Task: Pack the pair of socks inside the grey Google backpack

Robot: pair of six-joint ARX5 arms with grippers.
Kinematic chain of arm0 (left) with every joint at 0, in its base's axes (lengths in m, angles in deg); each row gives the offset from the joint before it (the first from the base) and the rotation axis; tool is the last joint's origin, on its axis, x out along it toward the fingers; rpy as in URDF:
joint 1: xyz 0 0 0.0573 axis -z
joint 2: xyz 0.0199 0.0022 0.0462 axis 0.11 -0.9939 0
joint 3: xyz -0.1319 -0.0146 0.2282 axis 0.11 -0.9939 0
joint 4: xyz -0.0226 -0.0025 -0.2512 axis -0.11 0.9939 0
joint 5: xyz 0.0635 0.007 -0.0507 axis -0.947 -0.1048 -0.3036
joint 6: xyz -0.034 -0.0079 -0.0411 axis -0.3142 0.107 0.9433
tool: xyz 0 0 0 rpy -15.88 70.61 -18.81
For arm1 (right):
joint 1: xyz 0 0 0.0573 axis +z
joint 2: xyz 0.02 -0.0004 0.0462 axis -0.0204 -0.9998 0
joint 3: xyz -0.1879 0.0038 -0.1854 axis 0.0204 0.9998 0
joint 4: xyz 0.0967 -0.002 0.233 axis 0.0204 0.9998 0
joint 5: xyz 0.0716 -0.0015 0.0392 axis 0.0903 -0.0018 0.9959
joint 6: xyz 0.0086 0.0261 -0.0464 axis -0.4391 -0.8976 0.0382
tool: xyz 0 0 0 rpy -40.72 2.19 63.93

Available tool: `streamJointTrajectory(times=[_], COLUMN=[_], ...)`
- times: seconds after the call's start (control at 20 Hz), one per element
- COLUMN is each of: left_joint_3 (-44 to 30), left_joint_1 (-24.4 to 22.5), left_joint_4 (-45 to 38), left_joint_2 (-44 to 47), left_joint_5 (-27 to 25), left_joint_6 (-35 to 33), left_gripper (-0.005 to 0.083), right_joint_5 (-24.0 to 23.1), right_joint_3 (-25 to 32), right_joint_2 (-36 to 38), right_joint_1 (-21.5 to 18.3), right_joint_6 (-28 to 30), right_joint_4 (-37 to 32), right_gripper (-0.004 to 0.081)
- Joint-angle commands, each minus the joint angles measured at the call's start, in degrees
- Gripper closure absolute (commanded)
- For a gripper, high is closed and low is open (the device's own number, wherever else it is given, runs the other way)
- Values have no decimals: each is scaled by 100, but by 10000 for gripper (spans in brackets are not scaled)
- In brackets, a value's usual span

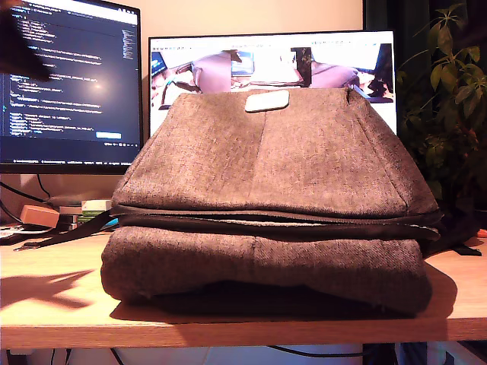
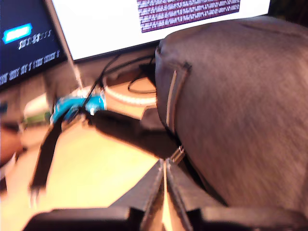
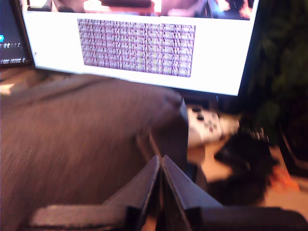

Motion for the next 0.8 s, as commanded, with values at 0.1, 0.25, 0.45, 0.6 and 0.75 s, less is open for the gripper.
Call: streamJointTrajectory(times=[0.1, 0.25, 0.45, 0.6, 0.75], left_joint_3=[-378, -378, -376, -376, -376], left_joint_1=[-15, -15, -15, -15, -15], left_joint_4=[278, 422, 664, 907, 1217], left_joint_2=[946, 1379, 1609, 1604, 1598], left_joint_5=[-70, -111, -109, -109, -109], left_joint_6=[686, 656, 675, 675, 675], left_gripper=[797, 797, 797, 797, 797], right_joint_5=[-164, -160, -151, -151, -149], right_joint_3=[166, 166, 166, 166, 166], right_joint_2=[846, 1311, 1423, 1423, 1423], right_joint_1=[-15, -15, -15, -11, -11], right_joint_6=[24, 15, 24, 22, 22], right_joint_4=[595, 953, 1416, 1845, 2317], right_gripper=[783, 783, 783, 783, 783])
